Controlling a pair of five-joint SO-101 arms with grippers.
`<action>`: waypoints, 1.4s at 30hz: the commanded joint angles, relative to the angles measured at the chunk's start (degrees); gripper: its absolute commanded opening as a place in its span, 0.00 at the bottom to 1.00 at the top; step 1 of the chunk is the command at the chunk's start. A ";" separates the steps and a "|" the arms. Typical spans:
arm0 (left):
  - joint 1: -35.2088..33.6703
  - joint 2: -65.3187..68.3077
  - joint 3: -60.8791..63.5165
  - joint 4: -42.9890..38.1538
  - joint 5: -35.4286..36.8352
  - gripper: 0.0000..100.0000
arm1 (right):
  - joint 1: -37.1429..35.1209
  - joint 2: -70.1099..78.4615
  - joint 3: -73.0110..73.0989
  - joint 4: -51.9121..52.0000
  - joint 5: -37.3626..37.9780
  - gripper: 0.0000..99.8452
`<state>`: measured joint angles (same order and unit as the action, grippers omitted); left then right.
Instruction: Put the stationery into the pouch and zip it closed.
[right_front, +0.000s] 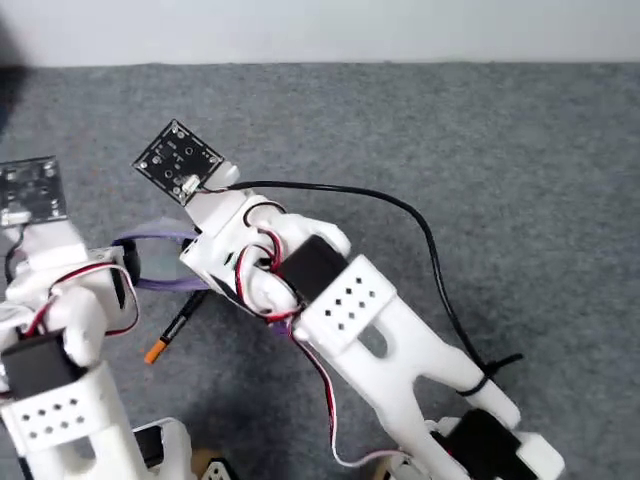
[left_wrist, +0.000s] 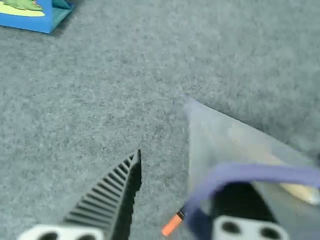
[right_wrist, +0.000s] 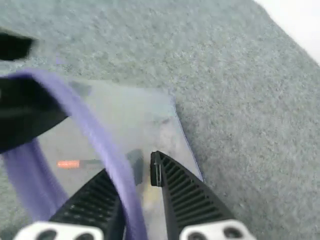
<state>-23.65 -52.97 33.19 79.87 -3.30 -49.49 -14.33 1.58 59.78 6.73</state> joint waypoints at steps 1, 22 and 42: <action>-0.44 4.13 -0.57 -2.37 -1.23 0.02 | 1.71 -8.92 -2.64 3.03 -1.41 0.05; -13.98 6.15 -11.82 -2.20 14.86 0.01 | 11.38 -16.75 0.88 20.53 -17.93 0.16; -27.08 3.25 -11.65 4.75 12.04 0.01 | 3.82 26.68 -16.97 16.75 -51.60 0.16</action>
<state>-50.29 -46.64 25.98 84.44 9.45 -44.48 7.91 -7.74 77.63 -39.78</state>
